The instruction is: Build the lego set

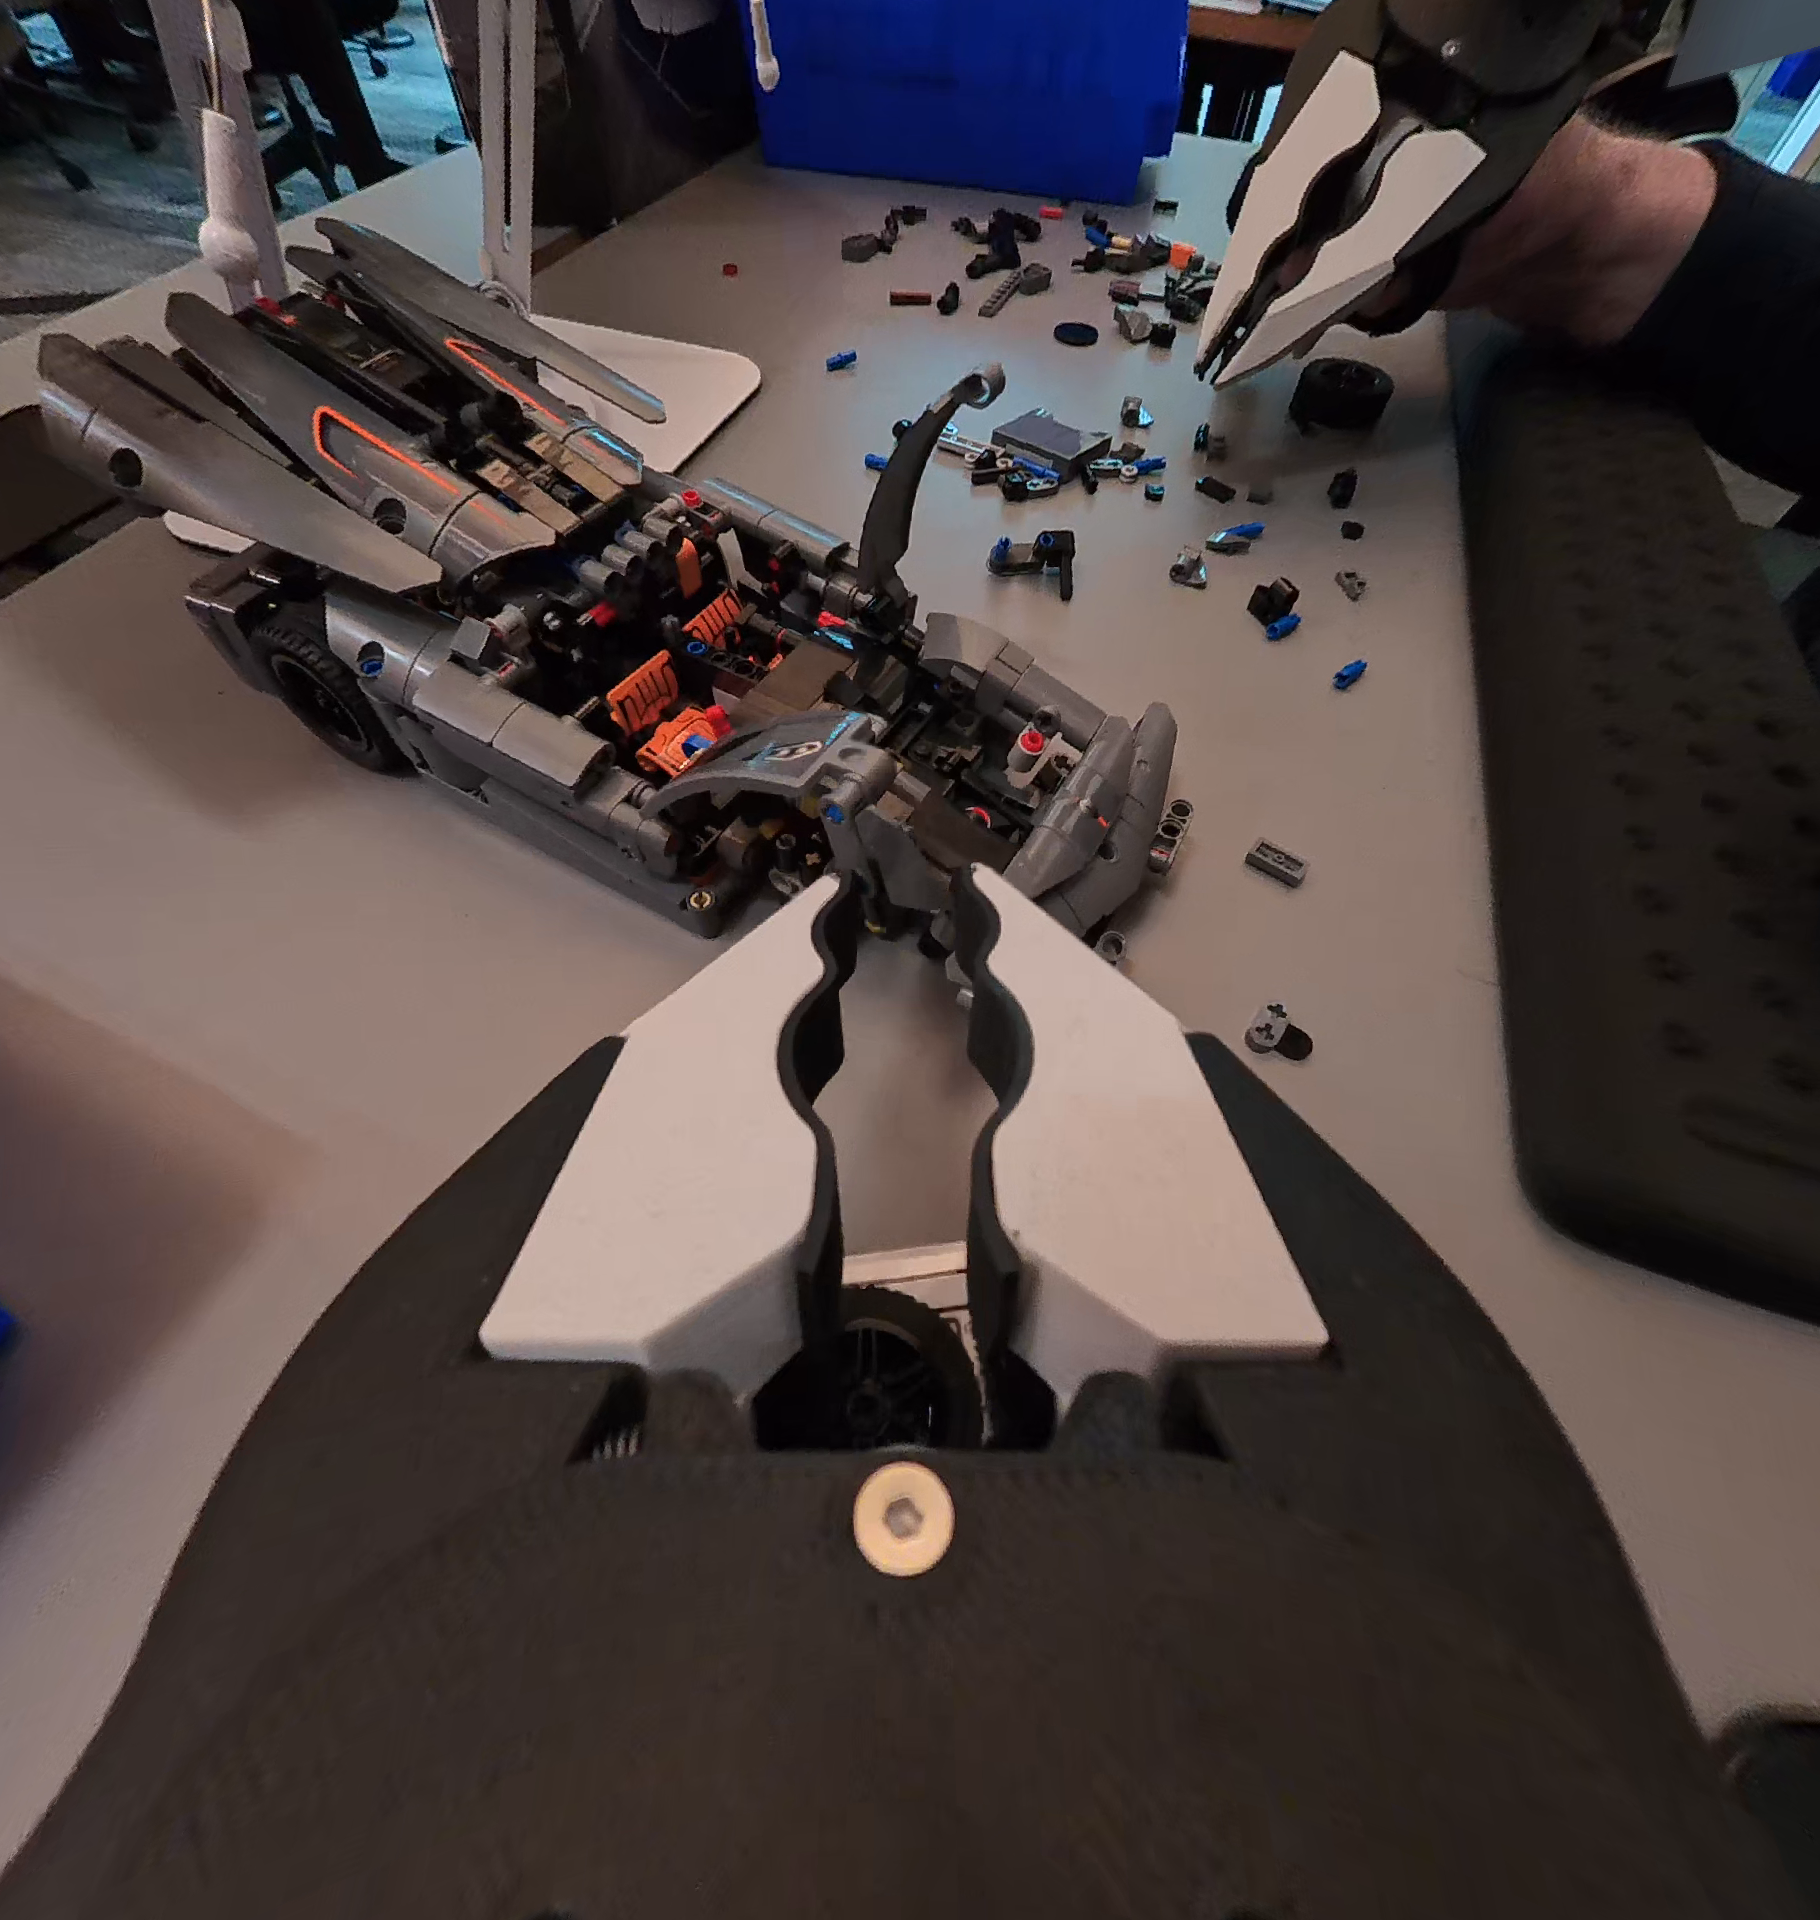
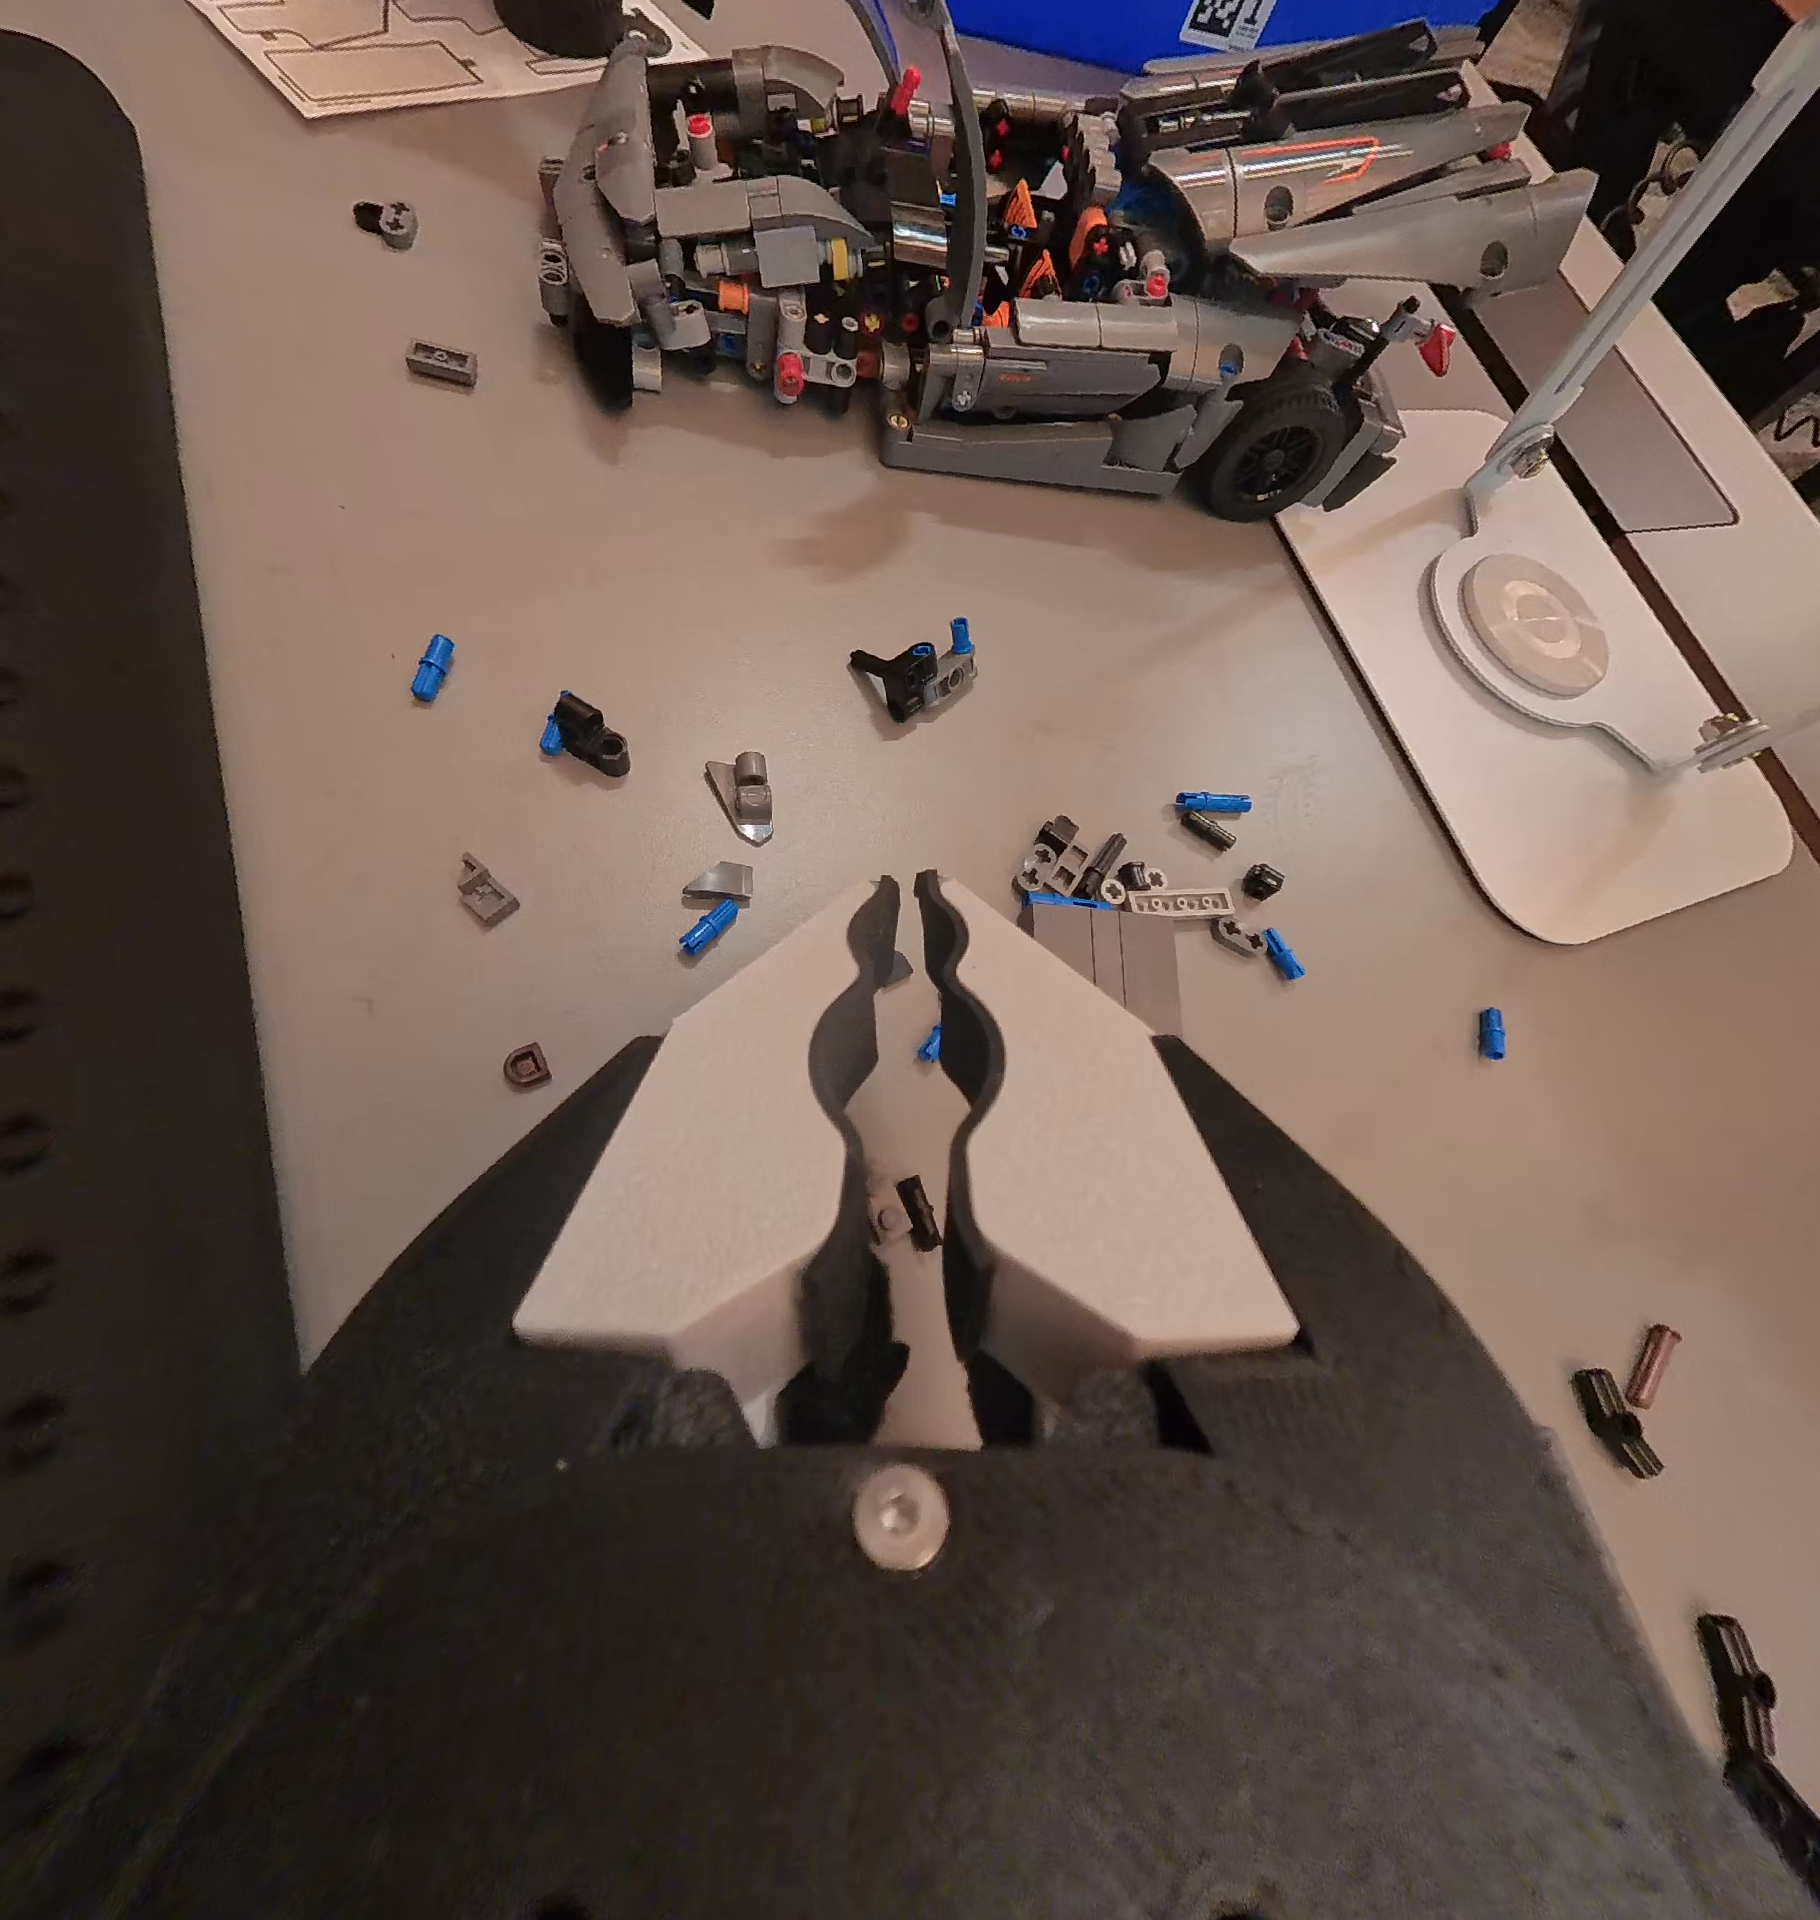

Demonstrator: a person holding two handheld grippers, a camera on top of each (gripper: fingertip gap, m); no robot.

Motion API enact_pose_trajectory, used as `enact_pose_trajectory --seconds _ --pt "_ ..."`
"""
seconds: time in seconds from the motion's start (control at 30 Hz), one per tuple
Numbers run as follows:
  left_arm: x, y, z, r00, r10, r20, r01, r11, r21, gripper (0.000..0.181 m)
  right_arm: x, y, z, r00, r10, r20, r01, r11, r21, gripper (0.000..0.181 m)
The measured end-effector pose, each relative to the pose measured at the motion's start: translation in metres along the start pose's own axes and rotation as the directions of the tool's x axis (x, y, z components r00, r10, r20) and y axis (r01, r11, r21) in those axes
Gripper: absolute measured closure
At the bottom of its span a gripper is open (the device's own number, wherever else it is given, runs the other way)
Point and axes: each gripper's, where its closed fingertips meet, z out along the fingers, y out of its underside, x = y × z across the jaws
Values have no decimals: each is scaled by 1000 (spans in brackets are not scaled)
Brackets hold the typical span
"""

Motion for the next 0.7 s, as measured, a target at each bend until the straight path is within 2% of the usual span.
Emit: enact_pose_trajectory --seconds 0.7 --pt "13 -5 3 997 -11 -77 13 999 33 167 -1 3 4 1000 7 13 -7 1000 -11 180"
